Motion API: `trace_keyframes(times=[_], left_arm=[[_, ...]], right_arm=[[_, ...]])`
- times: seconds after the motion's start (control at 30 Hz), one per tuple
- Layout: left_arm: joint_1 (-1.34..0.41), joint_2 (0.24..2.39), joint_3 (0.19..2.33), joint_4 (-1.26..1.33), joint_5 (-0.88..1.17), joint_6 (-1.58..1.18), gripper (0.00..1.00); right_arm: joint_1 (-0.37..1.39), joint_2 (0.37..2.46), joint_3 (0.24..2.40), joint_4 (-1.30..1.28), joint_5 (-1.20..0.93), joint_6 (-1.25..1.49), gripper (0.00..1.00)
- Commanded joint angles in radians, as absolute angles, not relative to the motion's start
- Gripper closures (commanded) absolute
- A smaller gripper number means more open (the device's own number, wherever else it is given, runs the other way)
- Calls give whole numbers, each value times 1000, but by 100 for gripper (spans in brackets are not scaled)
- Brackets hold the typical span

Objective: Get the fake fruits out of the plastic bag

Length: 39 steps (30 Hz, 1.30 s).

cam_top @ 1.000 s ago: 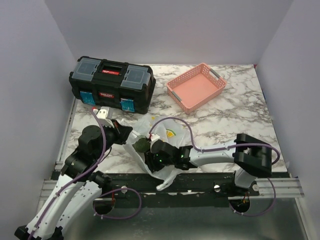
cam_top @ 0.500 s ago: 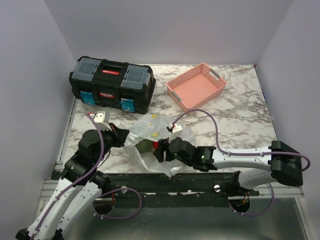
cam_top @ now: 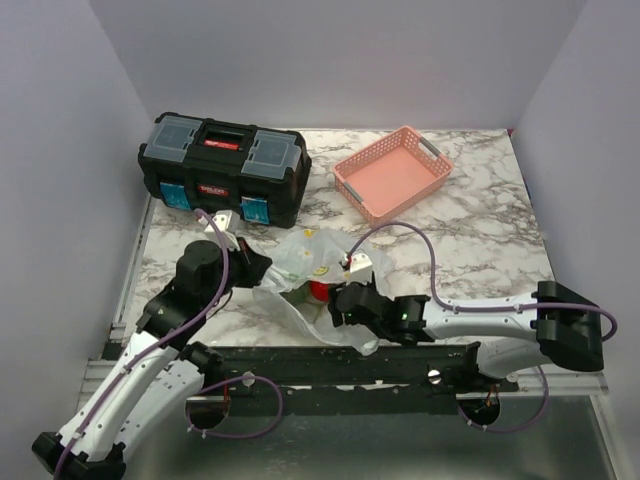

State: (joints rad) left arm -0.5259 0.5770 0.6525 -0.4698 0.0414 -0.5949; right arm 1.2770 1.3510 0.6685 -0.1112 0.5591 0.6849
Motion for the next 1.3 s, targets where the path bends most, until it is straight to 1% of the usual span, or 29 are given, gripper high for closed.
trace_keyframes(times=[0.0, 0.13, 0.23, 0.47, 0.57, 0.7, 0.9, 1.07, 1.13, 1.2, 1.27], left_arm=[[-531, 563, 689, -435, 120, -537, 100], [-535, 571, 748, -464, 122, -439, 100], [-537, 576, 781, -451, 124, -407, 100], [-536, 625, 765, -362, 256, -373, 100], [-536, 657, 760, -365, 270, -353, 100], [-535, 679, 766, -387, 263, -324, 100], [-535, 700, 750, -419, 238, -298, 100], [-531, 717, 771, -415, 205, -288, 100], [-514, 718, 774, -408, 217, -290, 100], [-501, 712, 768, -406, 222, -290, 100], [-498, 712, 767, -415, 219, -282, 100]], right_arm=[[1282, 1374, 744, -18, 569, 580, 29], [1282, 1423, 812, 19, 623, 527, 21], [1281, 1473, 854, 25, 665, 491, 17], [1270, 1562, 856, 90, 732, 420, 11], [1270, 1596, 842, 136, 742, 367, 5], [1268, 1663, 855, 163, 768, 334, 5], [1264, 1741, 875, 202, 813, 321, 9], [1262, 1767, 873, 259, 809, 289, 10], [1260, 1782, 878, 269, 826, 284, 8], [1255, 1786, 885, 283, 824, 284, 4], [1246, 1793, 887, 300, 827, 285, 4]])
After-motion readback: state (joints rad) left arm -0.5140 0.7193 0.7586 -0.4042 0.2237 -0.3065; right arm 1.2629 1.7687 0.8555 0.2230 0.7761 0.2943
